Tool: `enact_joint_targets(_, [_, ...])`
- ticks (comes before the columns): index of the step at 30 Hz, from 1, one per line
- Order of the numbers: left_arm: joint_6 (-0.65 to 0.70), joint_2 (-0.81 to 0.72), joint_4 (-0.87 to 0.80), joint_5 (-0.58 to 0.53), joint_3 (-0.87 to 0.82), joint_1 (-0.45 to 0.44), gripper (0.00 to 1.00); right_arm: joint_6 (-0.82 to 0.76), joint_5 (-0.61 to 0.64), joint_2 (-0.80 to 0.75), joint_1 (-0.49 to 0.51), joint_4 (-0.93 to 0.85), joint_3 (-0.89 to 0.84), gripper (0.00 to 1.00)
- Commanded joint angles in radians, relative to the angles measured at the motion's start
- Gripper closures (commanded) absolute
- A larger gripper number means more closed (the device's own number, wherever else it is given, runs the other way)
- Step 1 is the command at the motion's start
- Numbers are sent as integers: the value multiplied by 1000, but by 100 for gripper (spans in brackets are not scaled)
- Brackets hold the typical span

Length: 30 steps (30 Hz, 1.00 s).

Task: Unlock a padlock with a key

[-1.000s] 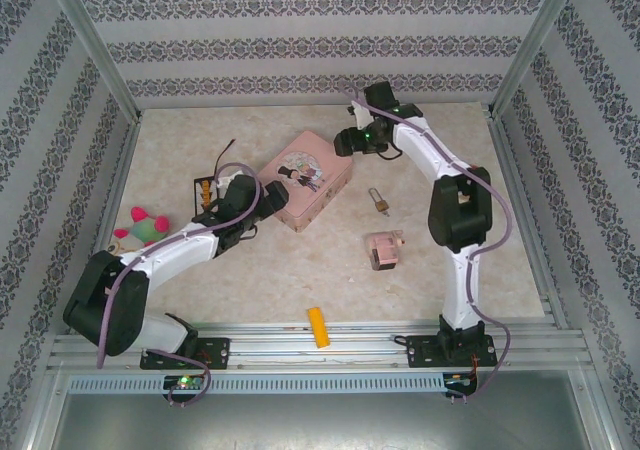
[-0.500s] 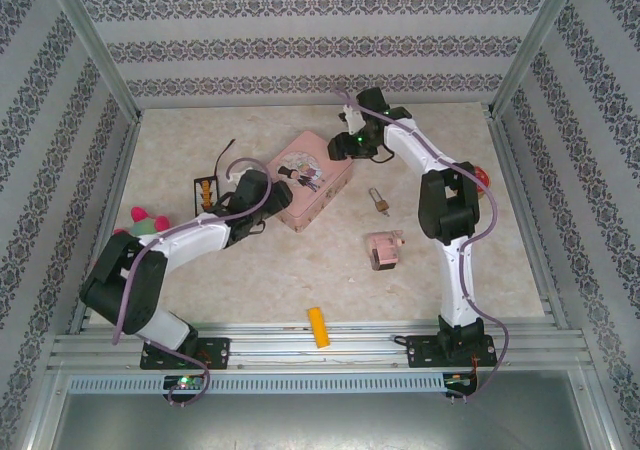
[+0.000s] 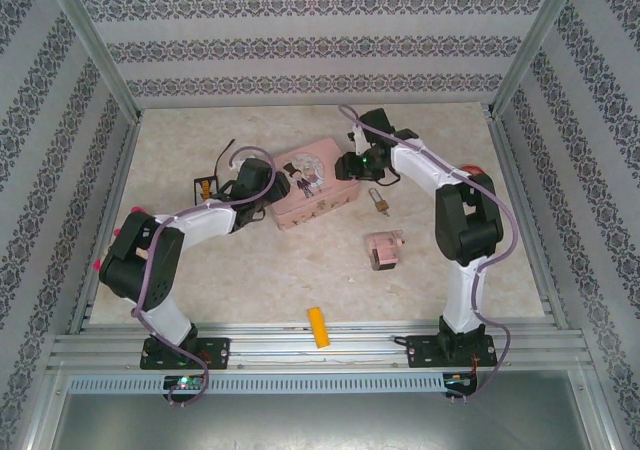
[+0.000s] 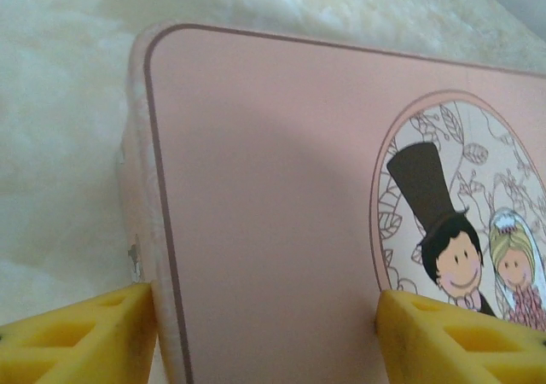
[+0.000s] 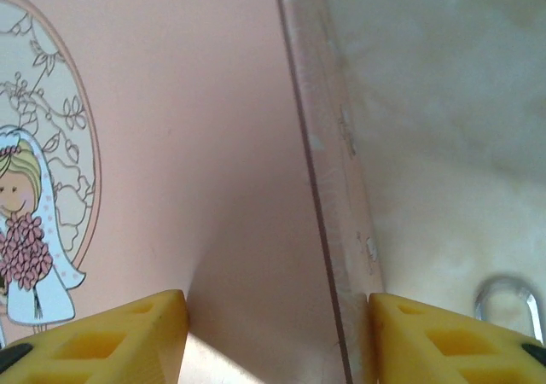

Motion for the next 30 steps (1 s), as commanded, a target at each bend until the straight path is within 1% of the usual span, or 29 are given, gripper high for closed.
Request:
enact_joint_targets(1, [48,43,91,106,57,2,33,100,-61,-56,82,33,-97,44])
enact_joint_targets(5, [62,71,87,133,92,8,33,153,-30,-119,103,88,-177,44])
enact_joint_targets(11, [66,90,86,152,116,8,33,177,12,-172,116,115,-233,43])
enact_joint_targets(23, [82,115,67,146,155,16,32,202,15,-175,123,125,-232,39])
enact_joint_targets(30, [75,116,60,143,165,28,28,212,29,-178,125,118,-226,35])
